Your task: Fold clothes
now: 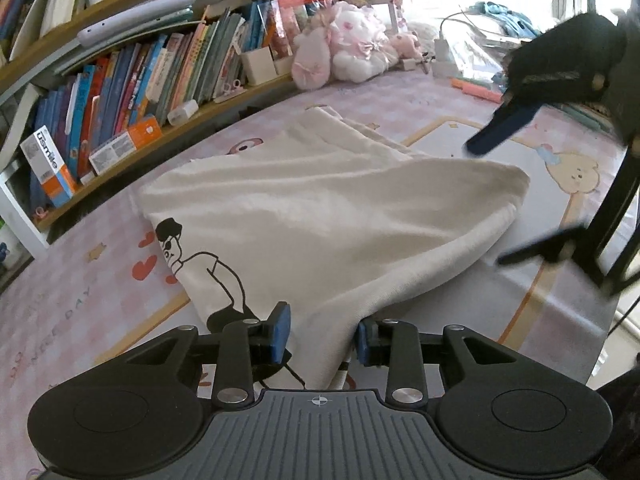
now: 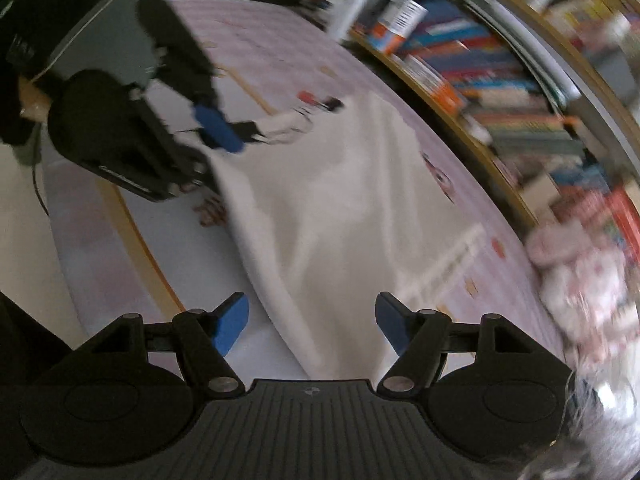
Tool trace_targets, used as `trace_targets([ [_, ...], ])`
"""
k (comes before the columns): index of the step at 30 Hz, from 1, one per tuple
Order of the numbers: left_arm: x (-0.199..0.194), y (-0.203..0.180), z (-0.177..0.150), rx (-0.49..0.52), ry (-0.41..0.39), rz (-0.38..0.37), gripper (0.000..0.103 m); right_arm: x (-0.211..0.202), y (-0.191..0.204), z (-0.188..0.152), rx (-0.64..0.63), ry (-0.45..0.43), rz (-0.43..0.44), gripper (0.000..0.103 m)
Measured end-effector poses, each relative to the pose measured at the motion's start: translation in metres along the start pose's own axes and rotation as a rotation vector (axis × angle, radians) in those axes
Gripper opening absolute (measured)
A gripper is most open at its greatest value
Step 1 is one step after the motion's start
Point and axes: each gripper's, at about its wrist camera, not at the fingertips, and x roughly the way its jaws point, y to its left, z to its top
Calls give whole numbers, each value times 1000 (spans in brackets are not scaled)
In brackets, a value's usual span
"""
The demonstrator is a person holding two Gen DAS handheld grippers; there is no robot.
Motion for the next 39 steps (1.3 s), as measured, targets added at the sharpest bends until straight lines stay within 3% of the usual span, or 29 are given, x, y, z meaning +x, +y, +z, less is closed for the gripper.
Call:
trace_targets([
  [9, -1, 3, 1, -1, 14, -18, 33, 34, 16, 1, -156, 18, -66, 61],
  [12, 0, 1, -2, 27, 24, -16, 33, 38, 9, -2, -155, 28, -75, 44],
  [14, 1, -2, -6, 52, 35, -14, 33, 37, 5, -4, -158, 33, -73, 19],
  [17, 1, -7, -10, 93, 49, -3, 34, 30, -2, 0, -132, 13, -77, 9],
  [27, -8, -12, -23, 172, 45, 34, 31, 12, -14, 13, -112, -32, -96, 8],
  [31, -6, -11, -23, 187, 47, 41, 8, 14, -10, 11, -116, -27, -85, 8],
  [34, -5, -10, -20, 199, 38, 44, 5, 16, -5, 8, -119, -17, -93, 9],
  [37, -11, -9, -20, 203, 22, 48, 5, 21, -2, -1, -145, 12, -112, 25],
  [39, -14, -7, -17, 204, 13, 46, 5, 25, 0, -9, -178, 34, -132, 27],
])
